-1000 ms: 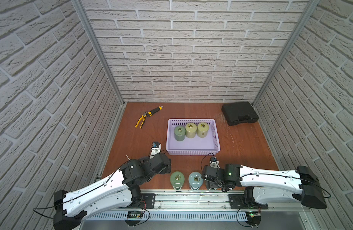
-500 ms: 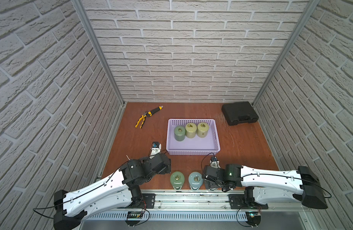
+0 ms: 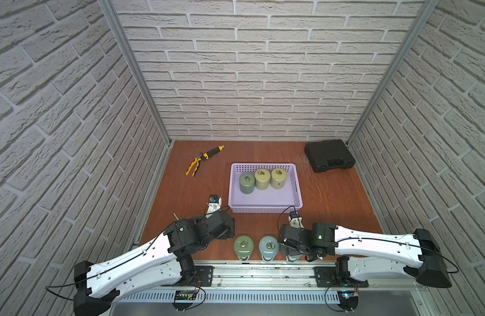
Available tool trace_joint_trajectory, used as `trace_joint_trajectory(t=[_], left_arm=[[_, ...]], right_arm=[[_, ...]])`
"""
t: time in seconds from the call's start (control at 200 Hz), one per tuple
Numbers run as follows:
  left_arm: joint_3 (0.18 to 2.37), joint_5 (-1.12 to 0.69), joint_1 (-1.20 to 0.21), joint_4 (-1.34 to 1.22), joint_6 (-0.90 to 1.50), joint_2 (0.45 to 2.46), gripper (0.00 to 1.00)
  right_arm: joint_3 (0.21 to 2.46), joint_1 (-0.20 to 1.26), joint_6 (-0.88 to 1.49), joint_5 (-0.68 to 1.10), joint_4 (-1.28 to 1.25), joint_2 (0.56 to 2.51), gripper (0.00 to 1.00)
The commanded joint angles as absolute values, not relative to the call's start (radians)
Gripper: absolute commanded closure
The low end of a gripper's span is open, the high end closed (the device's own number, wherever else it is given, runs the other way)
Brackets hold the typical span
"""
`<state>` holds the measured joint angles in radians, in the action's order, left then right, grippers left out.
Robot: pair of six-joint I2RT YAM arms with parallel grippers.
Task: Take the tea canister out of the basket
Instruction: Place the tea canister at the center of the board, then pick up the tea canister from the basket.
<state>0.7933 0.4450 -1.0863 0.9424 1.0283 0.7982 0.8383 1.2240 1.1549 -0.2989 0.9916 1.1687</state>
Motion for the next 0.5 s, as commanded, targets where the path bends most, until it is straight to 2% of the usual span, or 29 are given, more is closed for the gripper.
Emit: trace_joint_trajectory(t=[0.0,0.2,0.495], left_arm=[[0.785,0.464,-1.078,0.924,1.023,0.804,0.02],[0.804,0.433,-1.050,0.890,0.955,0.831,0.02],[0.888,0.262,-0.861,0.823,0.731,0.931,0.02]], right_arm=[[0.879,1.225,1.122,-0.361,1.030,1.140,0.00],[0.923,1.176,1.047,-0.369,1.042,1.125,0.00],[0.960,1.035,0.846,-0.305,1.004,1.086,0.00]])
